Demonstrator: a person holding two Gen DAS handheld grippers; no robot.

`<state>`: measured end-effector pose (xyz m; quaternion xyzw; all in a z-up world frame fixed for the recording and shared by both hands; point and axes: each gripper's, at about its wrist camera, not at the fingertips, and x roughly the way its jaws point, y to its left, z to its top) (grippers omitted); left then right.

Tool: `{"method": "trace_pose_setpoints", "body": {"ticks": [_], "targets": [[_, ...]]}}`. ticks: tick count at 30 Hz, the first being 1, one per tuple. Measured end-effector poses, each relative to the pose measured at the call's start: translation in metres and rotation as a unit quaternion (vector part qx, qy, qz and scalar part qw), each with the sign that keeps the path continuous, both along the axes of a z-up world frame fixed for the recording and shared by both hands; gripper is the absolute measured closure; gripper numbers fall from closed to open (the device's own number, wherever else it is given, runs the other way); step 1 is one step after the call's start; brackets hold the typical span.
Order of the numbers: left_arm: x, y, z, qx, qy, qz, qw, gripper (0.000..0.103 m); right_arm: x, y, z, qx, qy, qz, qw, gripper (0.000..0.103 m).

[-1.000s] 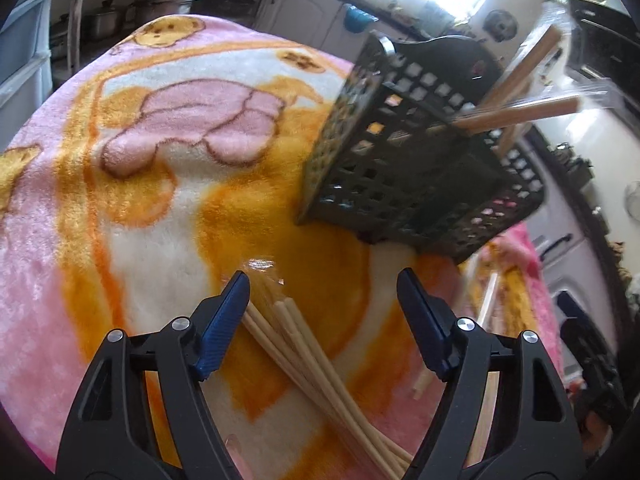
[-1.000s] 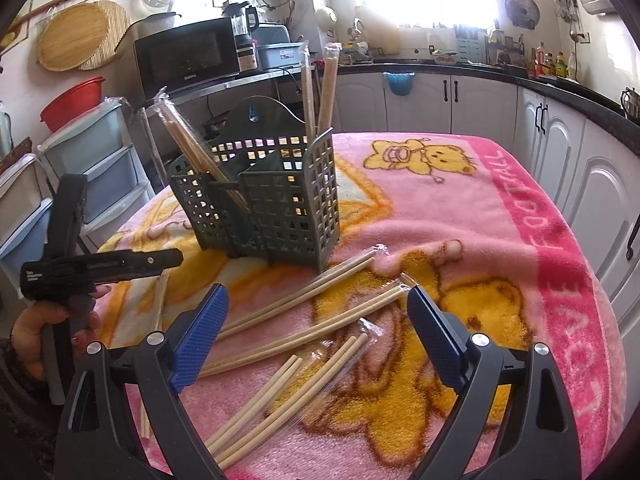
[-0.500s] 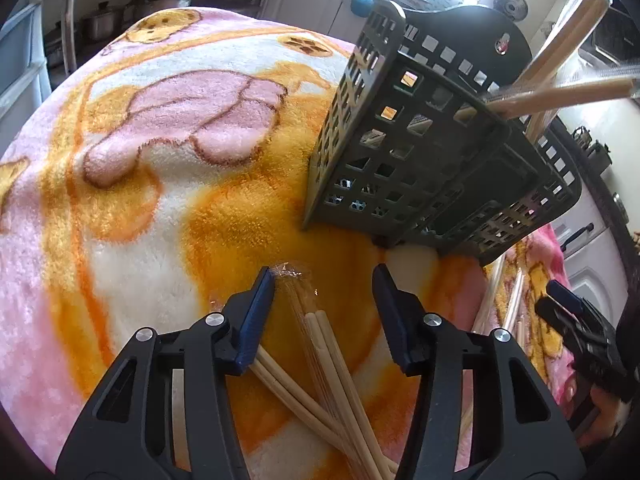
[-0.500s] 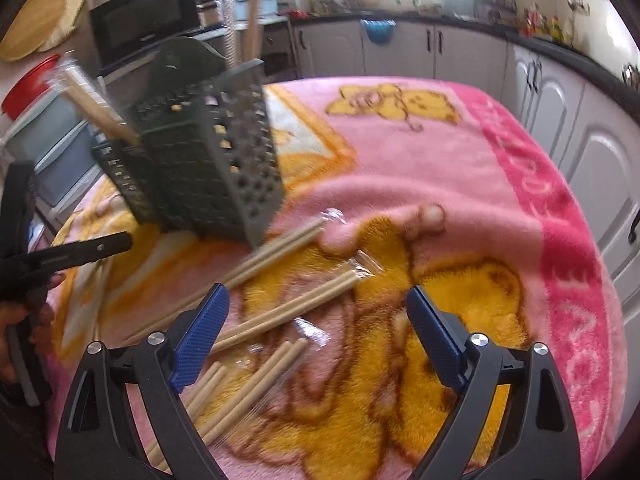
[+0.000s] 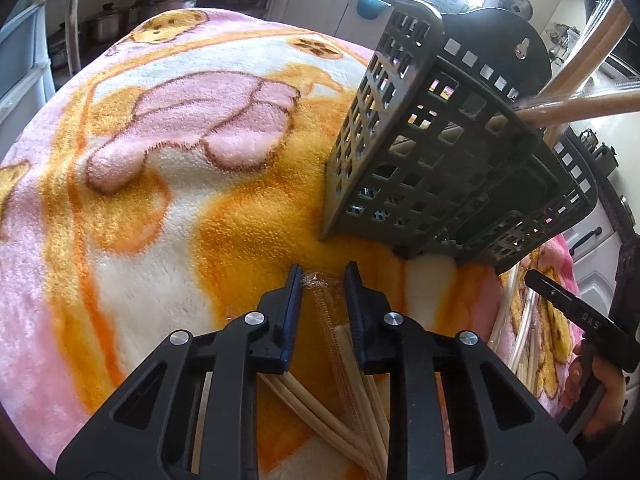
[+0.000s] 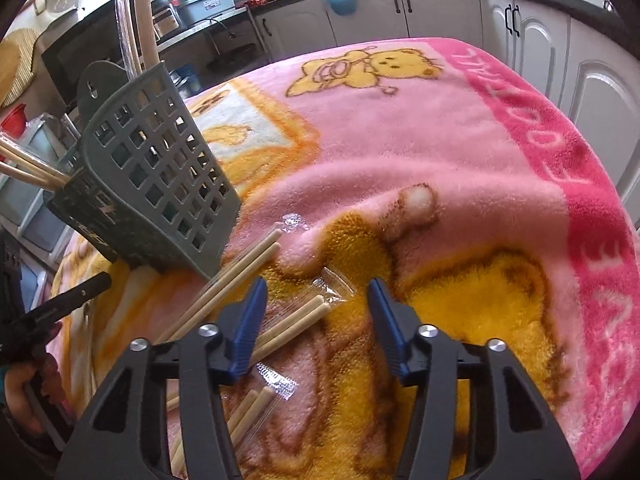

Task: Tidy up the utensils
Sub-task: 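Close the right tool on a wrapped chopstick while the left tool holds its chopsticks, then lift the chopstick upright with the right tool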

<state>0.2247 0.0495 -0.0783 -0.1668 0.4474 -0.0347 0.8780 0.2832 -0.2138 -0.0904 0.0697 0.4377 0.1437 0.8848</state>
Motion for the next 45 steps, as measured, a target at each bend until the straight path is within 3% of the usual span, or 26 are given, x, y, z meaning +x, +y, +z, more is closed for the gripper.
{"method": "trace_pose_setpoints", "body": {"ticks": [2, 4, 7, 14, 20, 28, 45], "targets": [[-0.001, 0.004, 0.000, 0.000, -0.001, 0.001, 1.0000, 0.089, 0.001, 0.001, 0.000, -0.008, -0.004, 0.001, 1.000, 0.070], [0.000, 0.005, -0.001, -0.002, -0.001, 0.003, 1.0000, 0.091, 0.004, 0.001, -0.001, -0.008, -0.005, 0.000, 1.000, 0.087], [0.000, 0.011, -0.001, -0.008, -0.001, 0.006, 0.9999, 0.094, 0.005, -0.002, -0.001, 0.011, -0.006, 0.004, 1.000, 0.098], [-0.004, 0.029, -0.002, -0.037, -0.006, 0.008, 0.9993, 0.100, -0.013, -0.004, 0.020, 0.055, -0.045, 0.010, 0.997, 0.099], [-0.017, 0.032, 0.017, -0.059, -0.035, 0.004, 0.9977, 0.101, -0.034, 0.000, 0.054, 0.076, -0.099, 0.029, 0.992, 0.101], [-0.045, 0.029, 0.062, -0.069, -0.097, -0.004, 0.9929, 0.101, -0.064, 0.012, 0.097, 0.092, -0.161, 0.063, 0.981, 0.102], [-0.084, 0.007, 0.151, -0.075, -0.218, -0.031, 0.9725, 0.101, -0.105, 0.036, 0.150, 0.107, -0.226, 0.133, 0.959, 0.102]]}}
